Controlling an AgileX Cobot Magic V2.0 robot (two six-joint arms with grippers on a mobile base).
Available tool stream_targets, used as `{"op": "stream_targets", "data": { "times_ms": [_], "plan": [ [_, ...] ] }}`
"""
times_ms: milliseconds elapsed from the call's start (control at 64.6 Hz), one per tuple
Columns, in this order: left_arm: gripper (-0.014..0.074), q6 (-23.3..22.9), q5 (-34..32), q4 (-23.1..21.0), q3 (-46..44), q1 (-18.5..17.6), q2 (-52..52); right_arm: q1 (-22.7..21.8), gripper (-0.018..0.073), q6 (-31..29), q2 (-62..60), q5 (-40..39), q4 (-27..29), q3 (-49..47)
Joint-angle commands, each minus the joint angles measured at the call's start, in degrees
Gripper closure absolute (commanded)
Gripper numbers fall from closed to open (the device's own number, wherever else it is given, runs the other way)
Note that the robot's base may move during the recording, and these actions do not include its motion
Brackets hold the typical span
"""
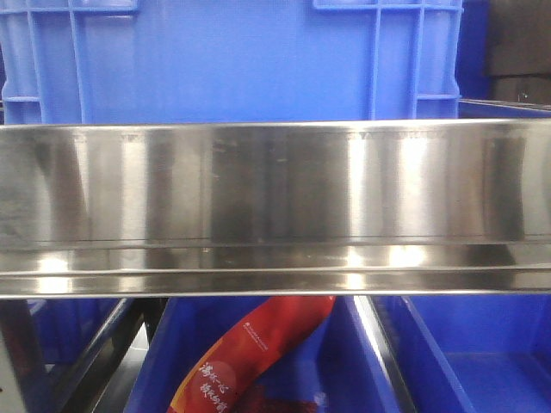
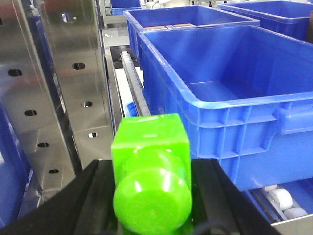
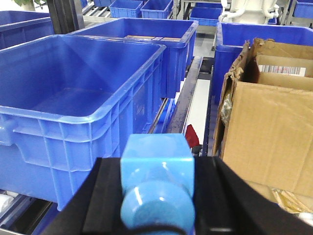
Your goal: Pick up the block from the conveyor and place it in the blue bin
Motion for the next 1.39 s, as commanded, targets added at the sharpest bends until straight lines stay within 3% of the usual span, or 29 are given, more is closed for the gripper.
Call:
{"op": "stream_targets", "data": {
  "times_ms": [0,139,402,573,867,1130,1238,1378],
  "plan": [
    [0.0707,0.9,-2.7,-0.5,-1.0,-0.3,0.7,0.1,0.0715,-0.2,0.1,-1.3,0.6,-1.2],
    [0.0707,4.4,-2.8,-2.2,-6.1,-2.0,5.6,0.7,0.0715,-0.2,3.4,-2.8,2.6,-5.5],
    [0.0707,6.0,-2.2,-3.0,-21.3,-13.7,22.6,9.5,0.0715,-3.9,17.7,-7.6,3.7,-17.8],
    [0.0707,7.1,-2.2,-3.0,-31.2,-18.6,36.6,15.0,0.0715,-3.9,28.8,-8.4,3.7,-24.5],
    [0.0707,7.1,-1.0,-2.5,-35.7,-18.1,52.9,16.5,0.0715,-3.9,43.0,-10.1,3.7,-26.5],
    [0.0703,7.1,-0.3,-2.5,-35.7,-17.8,57.3,16.5,0.0715,-3.9,48.8,-10.0,3.7,-26.5],
    [0.0616,7.1,-0.3,-2.5,-35.7,-17.8,57.3,16.5,0.0656,-3.9,49.5,-10.0,3.7,-26.5],
    [0.0341,7.1,0.1,-2.5,-35.7,-17.8,57.3,16.5,0.0388,-3.9,49.5,-10.0,3.7,-26.5]
  ]
}}
